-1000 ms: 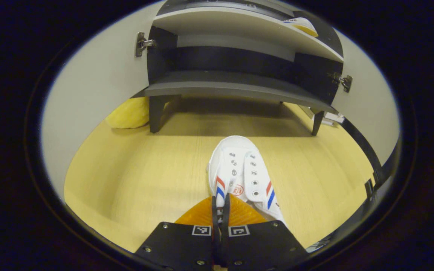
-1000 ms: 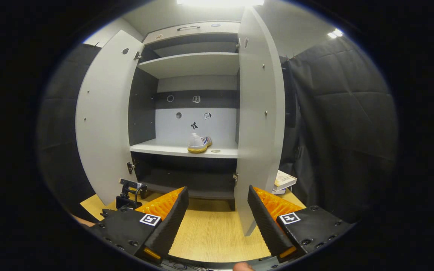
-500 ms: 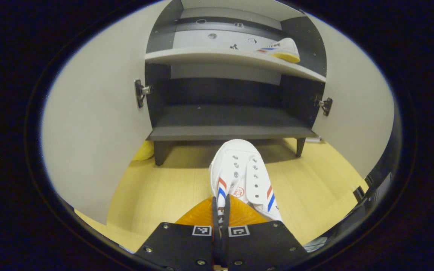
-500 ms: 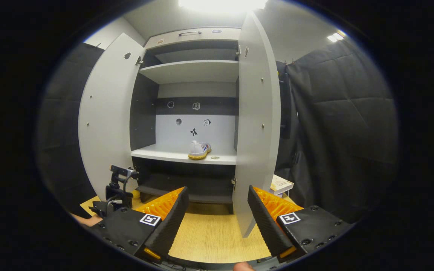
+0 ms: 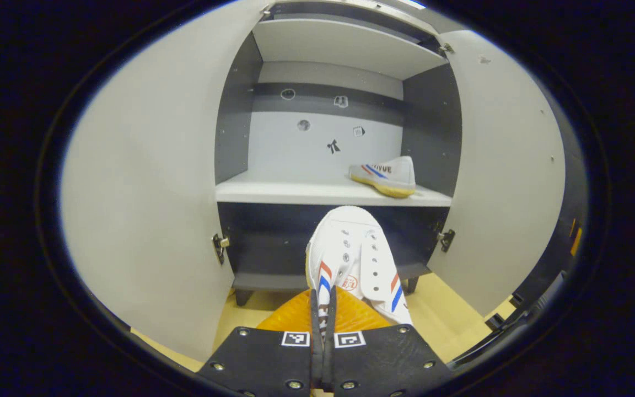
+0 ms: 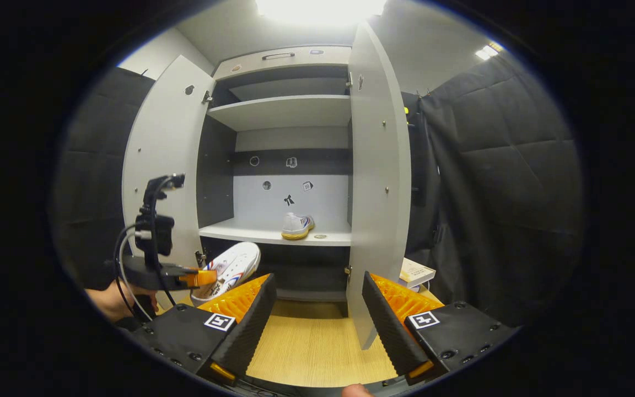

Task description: Grab one shoe with the right hand and put it into the shoe cabinet, grab the other shoe with the left hand and put it into the shoe cabinet; then close the right door with the right hand and the left door with the left hand.

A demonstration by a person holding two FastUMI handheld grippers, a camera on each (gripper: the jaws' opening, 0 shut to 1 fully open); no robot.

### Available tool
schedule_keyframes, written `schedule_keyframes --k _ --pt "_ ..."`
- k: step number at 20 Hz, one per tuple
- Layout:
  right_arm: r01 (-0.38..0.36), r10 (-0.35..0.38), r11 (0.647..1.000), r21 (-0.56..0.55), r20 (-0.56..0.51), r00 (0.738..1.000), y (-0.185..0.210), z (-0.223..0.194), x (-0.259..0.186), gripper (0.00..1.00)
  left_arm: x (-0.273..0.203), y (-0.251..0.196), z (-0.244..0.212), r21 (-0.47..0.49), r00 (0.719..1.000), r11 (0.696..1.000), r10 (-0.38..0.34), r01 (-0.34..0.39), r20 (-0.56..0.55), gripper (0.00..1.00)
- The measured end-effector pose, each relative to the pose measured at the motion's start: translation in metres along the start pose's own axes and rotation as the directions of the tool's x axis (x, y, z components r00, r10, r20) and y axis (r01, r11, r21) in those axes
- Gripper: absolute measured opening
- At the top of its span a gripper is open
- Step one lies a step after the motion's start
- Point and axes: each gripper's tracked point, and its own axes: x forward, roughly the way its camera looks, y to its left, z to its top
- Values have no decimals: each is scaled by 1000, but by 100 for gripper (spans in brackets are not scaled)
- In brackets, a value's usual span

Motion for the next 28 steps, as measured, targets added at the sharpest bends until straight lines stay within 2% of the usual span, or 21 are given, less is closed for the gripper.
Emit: schedule_keyframes --k 7,12,15,19,24,27,28 --pt "8 -8 1000 12 -5 1000 -15 -2 7 98 0 1 2 -29 994 999 26 -23 107 1" --pt "31 -31 999 15 -21 999 -31 -7 14 98 1 0 3 -70 992 997 45 -36 121 1" --pt "46 -45 999 17 -29 999 -41 -10 18 98 -2 2 4 -95 993 994 60 -51 101 1" --pt "56 -56 998 16 -42 998 -52 -14 25 98 -2 2 3 -81 993 992 106 -101 60 1" --pt "76 -74 997 33 -60 995 -66 -21 33 98 0 2 -4 -82 989 987 135 -140 -66 1" --pt "79 -76 996 45 -66 995 -69 -22 36 98 -1 3 -9 -82 983 984 151 -160 -105 0" --pt "79 -76 996 46 -65 995 -68 -22 37 98 3 2 -11 -86 983 984 147 -156 -108 7"
